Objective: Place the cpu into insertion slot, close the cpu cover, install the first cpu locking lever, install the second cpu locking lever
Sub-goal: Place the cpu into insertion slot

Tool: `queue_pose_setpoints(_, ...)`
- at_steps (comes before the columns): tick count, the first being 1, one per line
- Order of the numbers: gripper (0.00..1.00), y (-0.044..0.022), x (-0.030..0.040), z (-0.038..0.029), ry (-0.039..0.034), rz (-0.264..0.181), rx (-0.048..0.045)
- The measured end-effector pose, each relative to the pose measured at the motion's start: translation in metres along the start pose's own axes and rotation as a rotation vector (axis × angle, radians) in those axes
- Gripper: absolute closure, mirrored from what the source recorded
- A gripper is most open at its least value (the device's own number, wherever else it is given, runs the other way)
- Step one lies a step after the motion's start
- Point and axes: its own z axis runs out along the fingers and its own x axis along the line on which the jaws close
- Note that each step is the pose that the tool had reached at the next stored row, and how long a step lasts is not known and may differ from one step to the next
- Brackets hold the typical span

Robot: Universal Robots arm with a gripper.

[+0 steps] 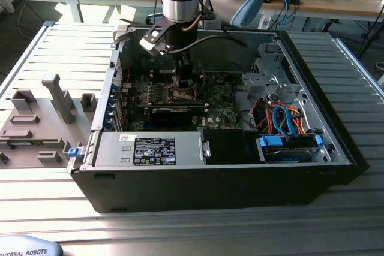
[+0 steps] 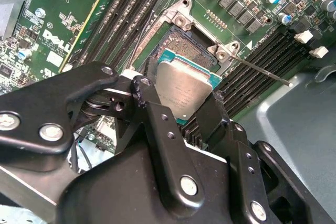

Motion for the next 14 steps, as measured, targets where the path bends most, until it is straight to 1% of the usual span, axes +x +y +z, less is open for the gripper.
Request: queue_pose_setpoints(14,0.46,0.0,0.0,0.0001,-0.001,0.022,0.0014)
